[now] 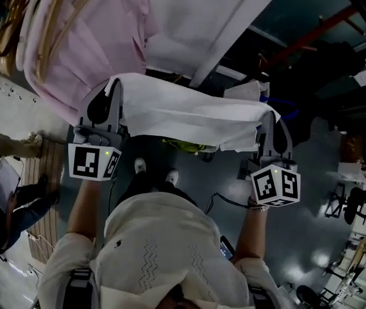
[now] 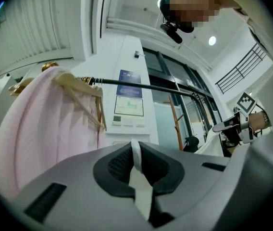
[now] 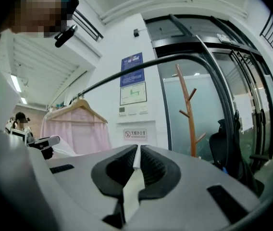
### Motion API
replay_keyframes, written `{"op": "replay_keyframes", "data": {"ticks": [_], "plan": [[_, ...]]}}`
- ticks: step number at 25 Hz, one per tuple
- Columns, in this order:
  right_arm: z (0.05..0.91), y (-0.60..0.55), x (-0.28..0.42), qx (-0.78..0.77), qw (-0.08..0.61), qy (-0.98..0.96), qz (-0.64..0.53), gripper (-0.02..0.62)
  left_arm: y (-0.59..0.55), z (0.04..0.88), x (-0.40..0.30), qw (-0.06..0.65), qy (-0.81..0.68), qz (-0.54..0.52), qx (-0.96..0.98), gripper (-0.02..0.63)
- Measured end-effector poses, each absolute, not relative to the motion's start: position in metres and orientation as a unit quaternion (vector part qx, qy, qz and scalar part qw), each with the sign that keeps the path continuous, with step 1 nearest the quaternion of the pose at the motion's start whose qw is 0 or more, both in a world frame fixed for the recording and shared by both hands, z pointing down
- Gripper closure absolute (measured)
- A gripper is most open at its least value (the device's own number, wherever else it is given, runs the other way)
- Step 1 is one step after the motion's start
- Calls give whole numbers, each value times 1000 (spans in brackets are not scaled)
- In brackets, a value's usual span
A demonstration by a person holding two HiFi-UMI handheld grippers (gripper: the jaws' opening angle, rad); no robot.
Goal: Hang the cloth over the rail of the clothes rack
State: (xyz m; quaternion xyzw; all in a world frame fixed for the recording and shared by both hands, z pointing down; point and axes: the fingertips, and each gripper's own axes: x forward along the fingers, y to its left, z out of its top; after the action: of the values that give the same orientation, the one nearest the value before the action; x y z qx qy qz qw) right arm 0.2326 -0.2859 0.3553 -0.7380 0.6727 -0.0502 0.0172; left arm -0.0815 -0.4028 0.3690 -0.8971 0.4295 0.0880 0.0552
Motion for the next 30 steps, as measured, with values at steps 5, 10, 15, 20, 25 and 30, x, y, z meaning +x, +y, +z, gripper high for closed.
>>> {"op": "replay_keyframes", "data": {"ticks": [5,10,15,20,25,30], "plan": [[266,-291,244,-730,84,678,2,572,-418,283,-69,82,397,153,-901,588],[179,-297,243,-720,81,683,95,572,-420,191,-66,185,383,181,-887,588],[90,-306,242,-703,60,691,157,572,-417,96,-65,289,390,193,-853,588],[10,-326,254,-717,40,659,223,572,-432,12,-53,392,412,183,-802,588],[-45,-339,261,-718,37,647,256,572,-463,-29,-38,427,427,158,-781,588],[-83,-360,278,-709,48,665,232,572,-480,-74,-16,458,422,140,-770,588]]}}
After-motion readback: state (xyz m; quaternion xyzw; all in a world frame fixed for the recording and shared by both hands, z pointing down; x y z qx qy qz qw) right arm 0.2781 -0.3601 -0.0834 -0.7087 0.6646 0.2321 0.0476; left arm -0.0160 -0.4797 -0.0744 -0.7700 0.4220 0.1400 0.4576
